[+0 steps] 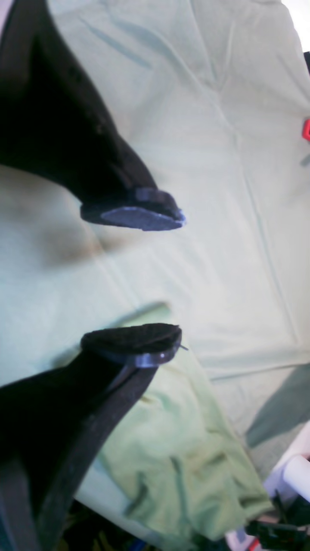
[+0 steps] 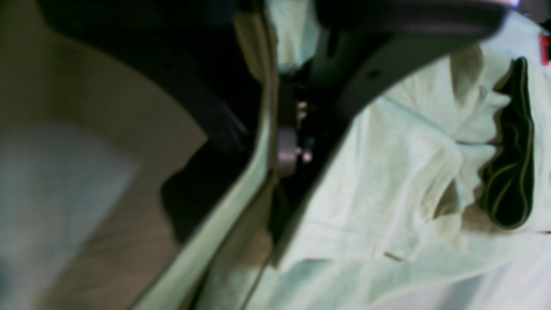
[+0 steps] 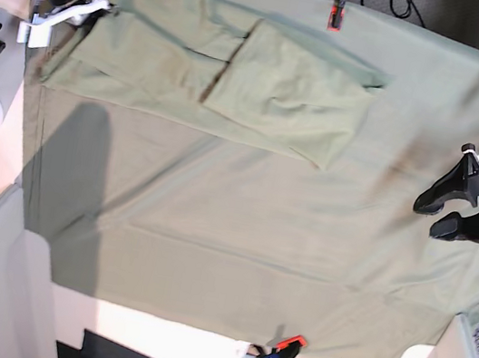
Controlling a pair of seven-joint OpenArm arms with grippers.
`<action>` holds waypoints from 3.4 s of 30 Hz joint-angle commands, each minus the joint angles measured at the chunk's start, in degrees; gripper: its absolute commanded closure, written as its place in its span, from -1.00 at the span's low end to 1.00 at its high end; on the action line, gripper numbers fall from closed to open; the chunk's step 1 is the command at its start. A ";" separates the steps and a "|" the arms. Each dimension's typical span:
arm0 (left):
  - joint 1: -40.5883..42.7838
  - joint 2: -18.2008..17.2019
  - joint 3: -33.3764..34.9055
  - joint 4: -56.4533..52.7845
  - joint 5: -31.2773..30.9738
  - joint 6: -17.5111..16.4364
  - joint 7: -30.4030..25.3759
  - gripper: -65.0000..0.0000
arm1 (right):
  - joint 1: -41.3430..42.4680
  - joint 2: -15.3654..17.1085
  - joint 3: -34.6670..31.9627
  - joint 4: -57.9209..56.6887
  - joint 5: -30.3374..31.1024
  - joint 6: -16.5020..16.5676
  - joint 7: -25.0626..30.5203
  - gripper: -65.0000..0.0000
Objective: Fold the T-shirt properly
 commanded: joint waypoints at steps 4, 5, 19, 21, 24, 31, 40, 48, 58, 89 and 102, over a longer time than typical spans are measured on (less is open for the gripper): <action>2.08 -1.57 -0.46 0.85 -1.14 -0.32 -0.92 -0.16 | 0.74 4.15 0.74 1.64 3.76 0.04 0.50 1.00; 2.84 -1.55 -0.46 0.85 -1.11 -0.32 -0.94 -0.16 | 0.74 4.17 0.72 2.45 4.87 0.07 0.09 1.00; 8.17 -4.72 -0.48 0.85 -0.72 -0.32 -1.11 -0.16 | 0.61 -19.71 -22.60 22.03 -1.62 0.04 0.96 1.00; 8.15 -5.40 -0.48 0.85 -0.85 -0.32 -1.33 -0.16 | 0.61 -22.88 -27.91 21.24 -5.44 0.04 2.12 1.00; 8.15 -5.68 -0.48 0.85 -2.05 -0.32 -1.31 -0.16 | 0.66 -22.84 -35.39 19.50 -11.91 0.02 5.86 1.00; 8.15 -5.68 -0.48 0.85 -2.51 -0.32 -1.31 -0.16 | 0.72 -22.88 -47.30 14.78 -16.85 0.02 8.35 -0.38; 8.17 -5.68 -0.48 0.85 -3.28 -0.32 -1.25 -0.16 | 2.71 -22.88 -52.37 16.22 -11.61 0.09 8.20 -0.38; 8.15 -5.70 -0.48 0.85 -3.30 -0.32 -1.05 -0.16 | 2.67 -22.88 -52.76 25.11 -17.31 0.02 8.74 0.08; 8.20 -5.70 -0.48 0.85 -3.56 -0.32 -0.87 -0.16 | 9.18 -22.80 -34.82 23.71 -30.32 -0.15 10.40 1.00; 8.33 -5.68 -0.48 0.85 -3.74 -0.32 -0.90 -0.16 | 11.10 -22.84 -24.11 3.69 -11.26 -0.15 4.00 -0.18; 8.33 -5.68 -0.48 0.85 -3.76 -0.32 -0.90 -0.16 | 11.80 -22.84 -25.05 -0.09 -11.30 -0.13 7.17 -0.17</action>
